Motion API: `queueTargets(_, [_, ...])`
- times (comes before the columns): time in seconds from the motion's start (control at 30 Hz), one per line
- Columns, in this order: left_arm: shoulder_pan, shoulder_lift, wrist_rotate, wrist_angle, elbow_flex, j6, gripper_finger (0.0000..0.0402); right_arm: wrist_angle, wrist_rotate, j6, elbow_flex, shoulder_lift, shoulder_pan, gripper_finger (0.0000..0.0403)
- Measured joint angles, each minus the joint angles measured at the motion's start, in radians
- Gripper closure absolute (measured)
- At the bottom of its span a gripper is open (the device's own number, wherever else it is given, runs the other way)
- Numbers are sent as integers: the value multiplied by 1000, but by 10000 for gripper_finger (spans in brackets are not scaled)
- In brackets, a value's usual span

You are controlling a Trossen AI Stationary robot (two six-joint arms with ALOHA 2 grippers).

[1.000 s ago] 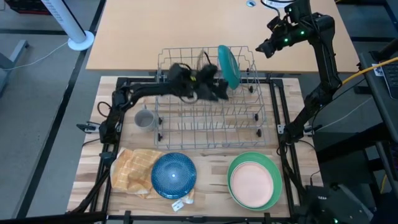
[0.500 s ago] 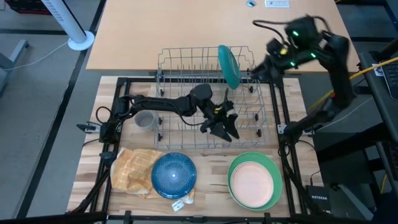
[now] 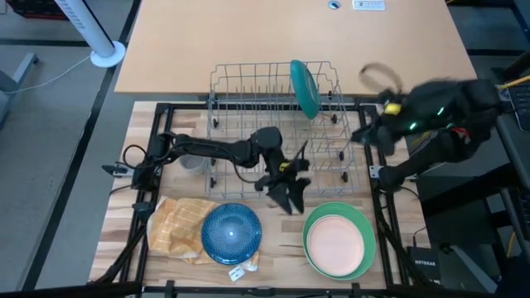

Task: Sort dishes
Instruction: Move the stacked plates to the bottom left of the table

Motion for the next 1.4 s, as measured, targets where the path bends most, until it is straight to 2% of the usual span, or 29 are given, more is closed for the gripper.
queueTargets(0.1, [-31,0,26,-34,0,5,190,-1,64,83,-96,36,146,251])
queueTargets(0.23, [-55,0,69,-58,-2,21,190,-1,70,205,-240,91,281,251])
queueTargets(0.6, [-80,0,190,-56,-2,-43,190,-2,46,584,-550,138,525,251])
queueTargets(0.87, [-79,0,190,-58,-2,-4,190,17,10,793,-725,140,635,251])
queueTargets(1.03, [-73,0,190,-58,-2,26,190,178,-61,854,-839,140,685,251])
queueTargets(1.17, [-70,0,182,-59,-2,56,190,321,-61,900,-930,140,708,251])
queueTargets(1.4, [-71,0,166,-60,-2,78,190,443,-61,928,-1070,140,712,251])
